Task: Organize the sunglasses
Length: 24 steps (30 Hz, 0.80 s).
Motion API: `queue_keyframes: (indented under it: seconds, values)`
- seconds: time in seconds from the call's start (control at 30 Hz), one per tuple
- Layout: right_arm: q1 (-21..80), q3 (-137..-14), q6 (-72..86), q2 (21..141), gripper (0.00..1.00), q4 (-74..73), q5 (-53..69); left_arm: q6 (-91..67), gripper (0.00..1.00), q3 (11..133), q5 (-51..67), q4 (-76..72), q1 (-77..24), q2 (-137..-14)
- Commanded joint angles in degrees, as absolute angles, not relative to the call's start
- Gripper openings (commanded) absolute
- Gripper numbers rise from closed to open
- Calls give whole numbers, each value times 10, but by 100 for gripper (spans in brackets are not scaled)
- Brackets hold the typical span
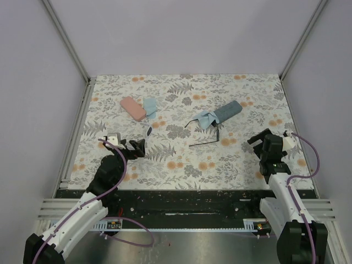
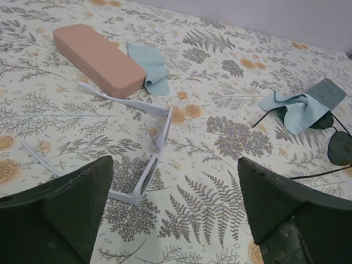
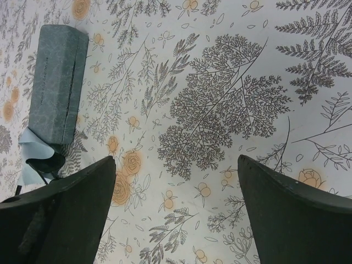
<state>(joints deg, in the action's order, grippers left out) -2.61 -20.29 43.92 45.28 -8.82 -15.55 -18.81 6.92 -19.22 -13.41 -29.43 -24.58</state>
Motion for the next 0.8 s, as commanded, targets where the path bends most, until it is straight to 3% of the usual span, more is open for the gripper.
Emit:
queue_keyframes:
  seconds: [0.0, 0.33, 0.57, 0.77]
  values:
    - [-23, -230, 432, 460, 99, -88, -163, -179, 99, 69, -185, -159, -294, -244]
    - [-23, -441, 540, 702, 99, -179, -108, -179, 99, 73, -169, -167, -294, -258]
    - [23, -729, 522, 942, 99, -375, -146, -184, 99, 63, -183, -157, -294, -229]
    - [44, -867, 533, 1065, 99, -437, -155, -184, 99, 64, -184, -156, -294, -229]
